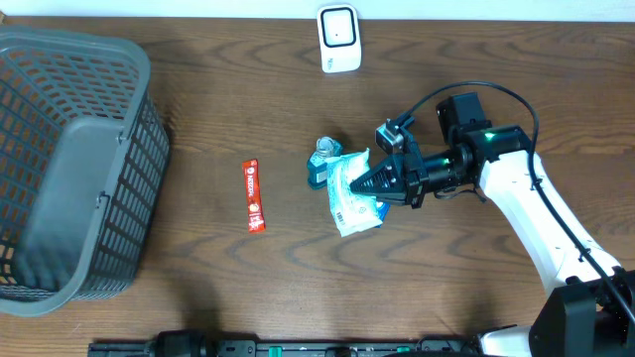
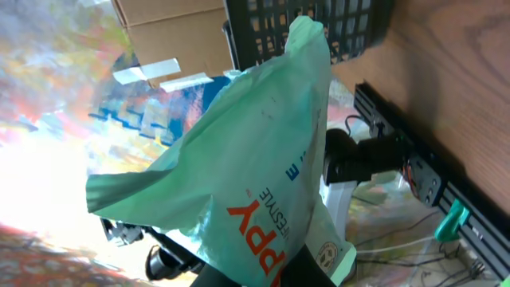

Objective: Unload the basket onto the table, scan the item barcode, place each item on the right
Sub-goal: 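Lift wipes pack with right gripper and carry it toward the scanner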

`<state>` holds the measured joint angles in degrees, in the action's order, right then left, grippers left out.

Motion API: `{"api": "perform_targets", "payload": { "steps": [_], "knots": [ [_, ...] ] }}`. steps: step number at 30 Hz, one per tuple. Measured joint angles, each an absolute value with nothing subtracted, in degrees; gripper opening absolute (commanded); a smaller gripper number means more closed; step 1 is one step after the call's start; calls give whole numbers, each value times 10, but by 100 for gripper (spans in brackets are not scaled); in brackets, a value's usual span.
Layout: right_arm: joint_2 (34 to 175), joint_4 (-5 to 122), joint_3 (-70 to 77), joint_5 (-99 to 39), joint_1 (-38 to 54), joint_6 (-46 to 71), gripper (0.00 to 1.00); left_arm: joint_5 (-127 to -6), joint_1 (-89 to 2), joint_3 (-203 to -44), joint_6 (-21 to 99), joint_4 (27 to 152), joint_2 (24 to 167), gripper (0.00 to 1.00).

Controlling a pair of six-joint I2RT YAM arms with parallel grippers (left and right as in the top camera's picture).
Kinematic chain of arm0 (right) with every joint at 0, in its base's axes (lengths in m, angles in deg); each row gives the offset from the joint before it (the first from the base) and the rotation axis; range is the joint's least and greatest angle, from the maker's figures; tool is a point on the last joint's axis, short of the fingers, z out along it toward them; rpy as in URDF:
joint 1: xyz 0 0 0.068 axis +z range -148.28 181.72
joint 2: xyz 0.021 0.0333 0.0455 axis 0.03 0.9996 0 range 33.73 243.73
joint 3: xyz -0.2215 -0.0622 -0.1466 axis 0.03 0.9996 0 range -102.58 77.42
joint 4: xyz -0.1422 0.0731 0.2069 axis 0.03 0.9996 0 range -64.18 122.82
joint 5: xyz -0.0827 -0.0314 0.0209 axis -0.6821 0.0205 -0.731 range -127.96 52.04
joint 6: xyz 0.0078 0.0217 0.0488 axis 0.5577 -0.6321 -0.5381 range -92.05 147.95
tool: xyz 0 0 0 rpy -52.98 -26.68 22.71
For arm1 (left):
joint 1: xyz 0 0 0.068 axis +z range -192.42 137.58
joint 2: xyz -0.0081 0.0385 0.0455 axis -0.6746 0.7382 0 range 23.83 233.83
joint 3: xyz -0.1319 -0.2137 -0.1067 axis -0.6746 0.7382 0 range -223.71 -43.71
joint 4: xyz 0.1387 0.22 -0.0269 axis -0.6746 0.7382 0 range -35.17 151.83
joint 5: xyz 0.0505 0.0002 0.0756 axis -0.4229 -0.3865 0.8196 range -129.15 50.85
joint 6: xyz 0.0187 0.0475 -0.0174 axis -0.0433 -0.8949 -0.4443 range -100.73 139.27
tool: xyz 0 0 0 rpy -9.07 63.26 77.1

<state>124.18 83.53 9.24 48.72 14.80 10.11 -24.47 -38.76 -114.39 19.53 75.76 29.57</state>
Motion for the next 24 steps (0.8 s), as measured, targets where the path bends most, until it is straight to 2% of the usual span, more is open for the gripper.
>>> {"api": "perform_targets", "payload": {
  "steps": [8,17,21,24],
  "knots": [
    [1242,786,92,489,148,85,1,-309,-388,-1124,195,765,246,98],
    [1242,753,92,491,147,1,1,-391,-388,-1085,195,729,243,99],
    [1242,622,94,491,136,-24,1,-418,-388,-1067,197,676,243,98],
    [1242,459,96,495,124,-79,1,-453,-388,-1057,197,644,243,99]
  ]
}}
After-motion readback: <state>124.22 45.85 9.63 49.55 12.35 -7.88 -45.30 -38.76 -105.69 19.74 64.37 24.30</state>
